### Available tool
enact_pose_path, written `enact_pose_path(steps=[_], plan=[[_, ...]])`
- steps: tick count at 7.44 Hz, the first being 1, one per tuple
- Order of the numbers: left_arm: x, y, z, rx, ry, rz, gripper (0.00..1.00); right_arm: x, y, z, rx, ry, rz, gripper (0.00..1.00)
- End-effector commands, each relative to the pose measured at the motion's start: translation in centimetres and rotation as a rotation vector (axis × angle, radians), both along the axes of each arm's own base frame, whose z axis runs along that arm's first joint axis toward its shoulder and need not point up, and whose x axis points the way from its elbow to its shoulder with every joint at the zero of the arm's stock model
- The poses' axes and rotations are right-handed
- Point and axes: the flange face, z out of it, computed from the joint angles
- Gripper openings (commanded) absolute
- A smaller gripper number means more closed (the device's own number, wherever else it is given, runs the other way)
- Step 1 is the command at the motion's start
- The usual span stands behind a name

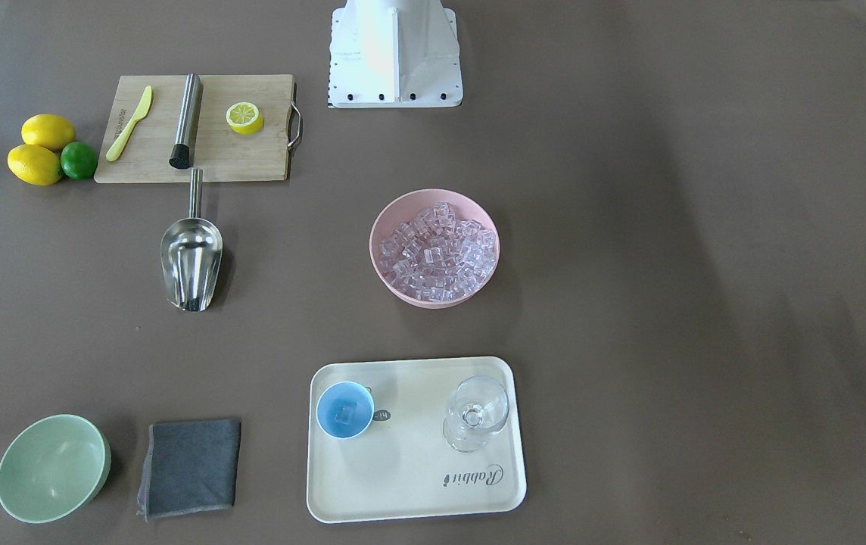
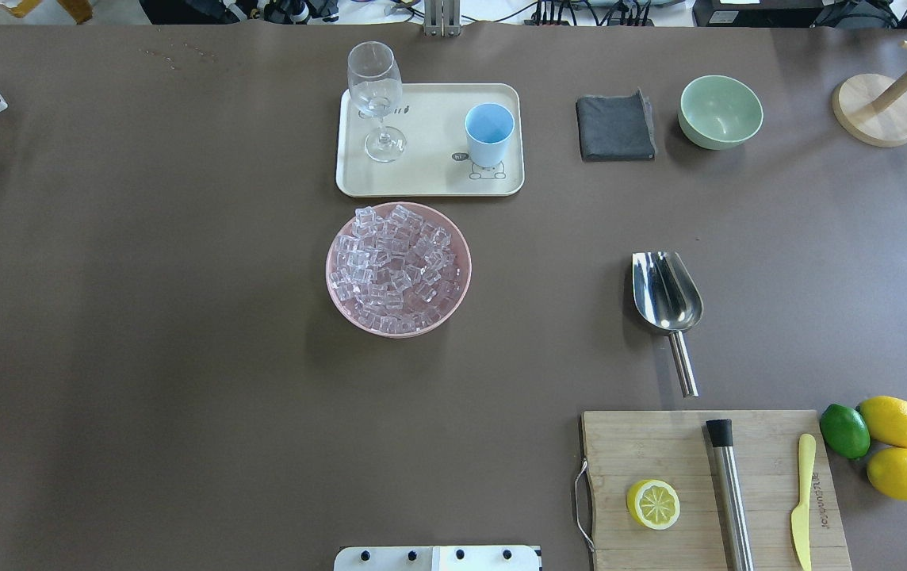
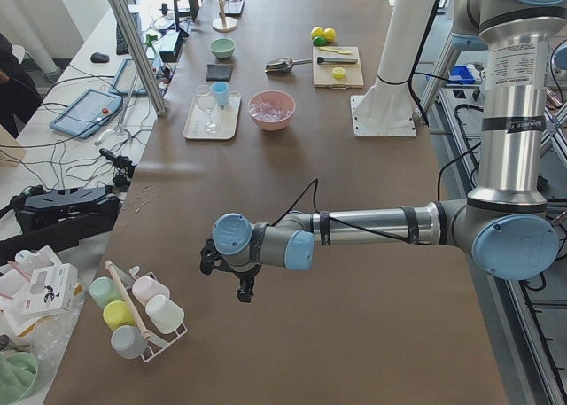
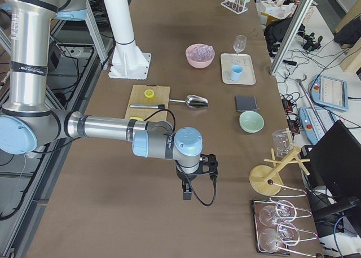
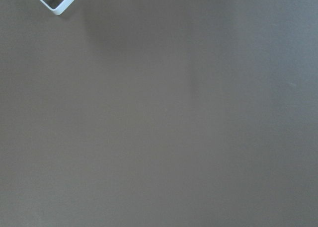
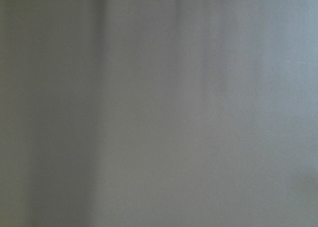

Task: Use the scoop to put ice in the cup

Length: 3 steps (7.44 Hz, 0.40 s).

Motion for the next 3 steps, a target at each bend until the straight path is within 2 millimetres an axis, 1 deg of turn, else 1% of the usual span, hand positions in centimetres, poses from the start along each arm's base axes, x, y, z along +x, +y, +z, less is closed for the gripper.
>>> enact_pose_path(steps=[1,2,3], plan=[[0.9,-0.5,-2.9,0.053,0.011,0.018,0.98,-0.1,-0.1,-0.1,-0.001,-0.004,0.003,1.0],[1.6,-0.4,-3.2,0.06,0.015,0.033,0.98,-0.1,0.0,0.1,-0.005,-0.003,0.002,1.0],[2.1,-0.5,-4.4,0.088,0.019,0.047,0.98,-0.1,0.1,1.0,-0.021,-0.004,0.002,1.0]])
